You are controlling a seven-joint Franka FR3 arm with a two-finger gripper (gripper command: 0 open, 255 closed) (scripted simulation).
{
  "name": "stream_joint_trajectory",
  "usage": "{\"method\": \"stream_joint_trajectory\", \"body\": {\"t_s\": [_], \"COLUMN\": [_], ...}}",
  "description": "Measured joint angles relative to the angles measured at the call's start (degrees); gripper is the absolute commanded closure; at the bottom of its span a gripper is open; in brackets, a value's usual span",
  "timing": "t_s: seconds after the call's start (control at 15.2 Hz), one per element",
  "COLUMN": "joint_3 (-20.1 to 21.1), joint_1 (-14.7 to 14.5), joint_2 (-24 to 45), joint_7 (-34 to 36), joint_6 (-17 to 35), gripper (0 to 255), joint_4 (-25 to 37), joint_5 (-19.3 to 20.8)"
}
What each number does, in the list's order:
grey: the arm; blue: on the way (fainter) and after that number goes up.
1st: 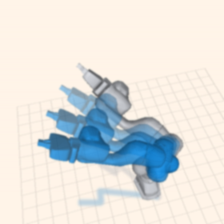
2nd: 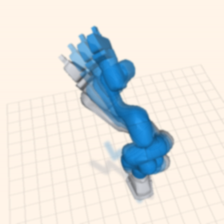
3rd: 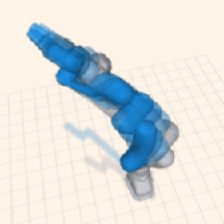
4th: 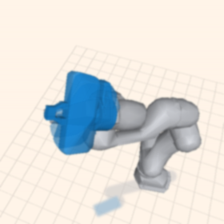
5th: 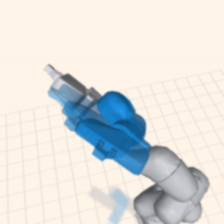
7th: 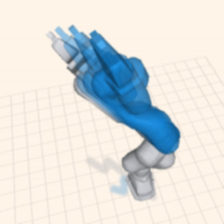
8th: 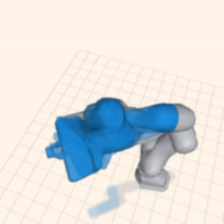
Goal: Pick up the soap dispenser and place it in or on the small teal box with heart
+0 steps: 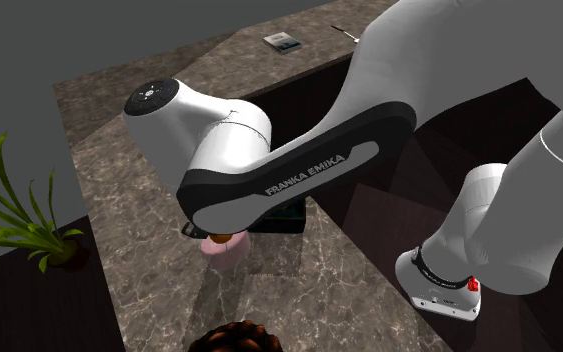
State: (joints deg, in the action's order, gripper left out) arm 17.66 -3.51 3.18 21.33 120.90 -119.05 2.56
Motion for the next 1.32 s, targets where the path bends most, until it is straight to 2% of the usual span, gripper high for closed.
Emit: {"method": "stream_joint_trajectory", "body": {"t_s": [0.53,1.32], "joint_3": [-0.01,-0.06], "joint_1": [0.02,0.16], "joint_2": [-0.12,-3.0], "joint_7": [-0.09,-1.02], "joint_6": [-0.33,-8.83], "gripper": [255,255], "joint_4": [0.17,5.94], "joint_5": [-0.07,-1.18]}}
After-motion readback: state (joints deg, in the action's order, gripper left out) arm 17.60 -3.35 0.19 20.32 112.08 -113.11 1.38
